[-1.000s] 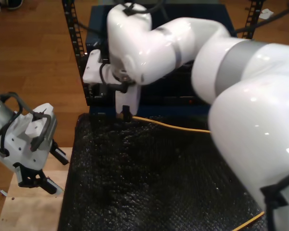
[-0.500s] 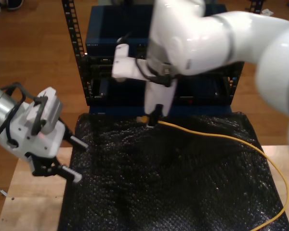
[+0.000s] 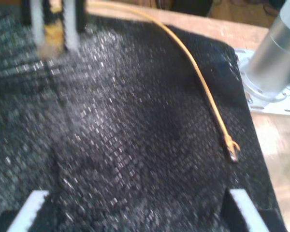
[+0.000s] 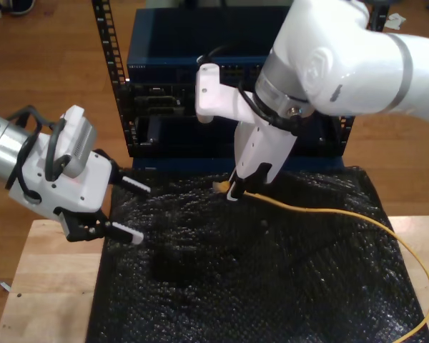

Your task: Grab the cable and plug it in

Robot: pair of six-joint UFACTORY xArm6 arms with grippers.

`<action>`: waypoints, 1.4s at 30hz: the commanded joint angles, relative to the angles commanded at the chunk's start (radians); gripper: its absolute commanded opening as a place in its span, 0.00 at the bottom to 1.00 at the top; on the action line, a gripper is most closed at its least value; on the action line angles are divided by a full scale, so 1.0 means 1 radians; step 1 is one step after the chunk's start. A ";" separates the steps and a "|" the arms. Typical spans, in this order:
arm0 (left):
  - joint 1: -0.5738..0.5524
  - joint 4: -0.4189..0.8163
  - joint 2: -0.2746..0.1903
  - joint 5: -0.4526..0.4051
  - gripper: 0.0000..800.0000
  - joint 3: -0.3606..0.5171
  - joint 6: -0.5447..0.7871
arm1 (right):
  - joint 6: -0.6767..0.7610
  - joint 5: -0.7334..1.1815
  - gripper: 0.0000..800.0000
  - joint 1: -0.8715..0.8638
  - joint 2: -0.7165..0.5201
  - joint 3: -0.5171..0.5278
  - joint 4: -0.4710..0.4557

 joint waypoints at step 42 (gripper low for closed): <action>-0.245 -0.193 0.060 -0.101 0.99 -0.041 0.002 | -0.049 0.057 0.00 -0.080 -0.121 0.051 0.135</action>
